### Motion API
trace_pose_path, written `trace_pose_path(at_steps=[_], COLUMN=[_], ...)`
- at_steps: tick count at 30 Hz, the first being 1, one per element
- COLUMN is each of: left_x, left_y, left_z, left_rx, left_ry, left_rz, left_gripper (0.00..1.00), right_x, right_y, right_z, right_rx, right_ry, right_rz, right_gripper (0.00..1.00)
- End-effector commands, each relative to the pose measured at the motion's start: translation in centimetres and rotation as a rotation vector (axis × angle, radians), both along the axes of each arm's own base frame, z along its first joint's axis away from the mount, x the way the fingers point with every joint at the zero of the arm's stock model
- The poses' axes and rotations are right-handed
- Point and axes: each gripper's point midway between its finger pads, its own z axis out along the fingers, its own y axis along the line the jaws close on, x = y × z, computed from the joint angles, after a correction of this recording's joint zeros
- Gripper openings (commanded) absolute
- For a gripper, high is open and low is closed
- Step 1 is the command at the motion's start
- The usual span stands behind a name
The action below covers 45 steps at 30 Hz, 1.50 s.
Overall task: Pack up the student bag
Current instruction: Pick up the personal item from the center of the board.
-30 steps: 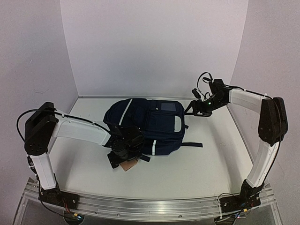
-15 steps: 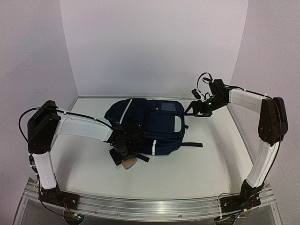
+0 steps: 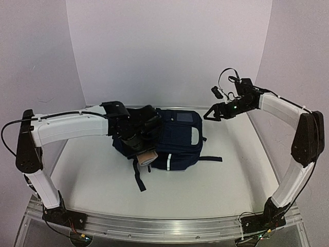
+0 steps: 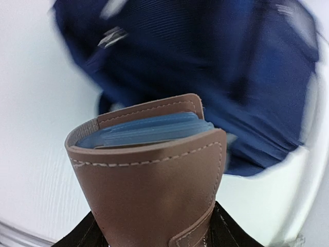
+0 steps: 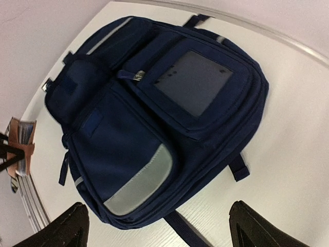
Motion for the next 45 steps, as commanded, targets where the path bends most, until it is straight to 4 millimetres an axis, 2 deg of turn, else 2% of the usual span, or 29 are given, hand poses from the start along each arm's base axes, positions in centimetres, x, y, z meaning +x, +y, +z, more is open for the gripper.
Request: trace_pose_path(at_steps=[1,4,8,10,15,22,26,32,35,38,45], left_x=[1.4,1.0,-1.3,-2.8,-5.4,-7.2,-8.0,-8.5,-8.8,-8.9,-9.4], left_y=[-4.2,-7.2,-10.5,-11.8,-14.1,-15.9,-16.5,-16.9,-17.1,-17.2,-17.3], left_z=[9.2,12.4,14.5,15.0,16.0,16.1,15.7,15.3,15.0,15.0,15.1], left_rx=[-0.104,-0.176,-0.300,-0.368,-0.514,-0.632,-0.687,-0.725,-0.741,-0.752,-0.765], left_ry=[-0.219,-0.300,-0.327,-0.318,-0.281,-0.212,-0.172,-0.127,-0.100,-0.093,-0.072], left_rz=[-0.345,-0.558,-0.818,-0.927,-1.088,-1.180,-1.201,-1.210,-1.216,-1.223,-1.247], left_gripper=[0.50,0.53,0.55,0.54,0.52,0.49,0.49,0.49,0.48,0.47,0.47], right_x=[-2.8,-4.5,-8.4,-11.4,-16.4,-20.8,-21.6,-21.9,-22.0,-22.2,-22.2], right_y=[1.8,2.1,1.9,1.7,2.9,4.6,5.5,6.1,6.5,6.9,8.3], right_z=[6.7,8.2,9.8,10.0,9.3,9.2,9.4,10.6,11.1,11.1,10.6], right_rx=[0.051,0.046,-0.001,-0.032,-0.095,-0.108,-0.098,-0.084,-0.069,-0.065,-0.071], right_ry=[-0.256,-0.375,-0.572,-0.707,-0.897,-1.105,-1.188,-1.272,-1.281,-1.292,-1.302], right_rz=[0.228,0.357,0.570,0.694,0.902,1.105,1.121,1.072,1.064,1.078,1.129], right_gripper=[0.94,0.95,0.95,0.94,0.91,0.80,0.78,0.89,0.91,0.90,0.81])
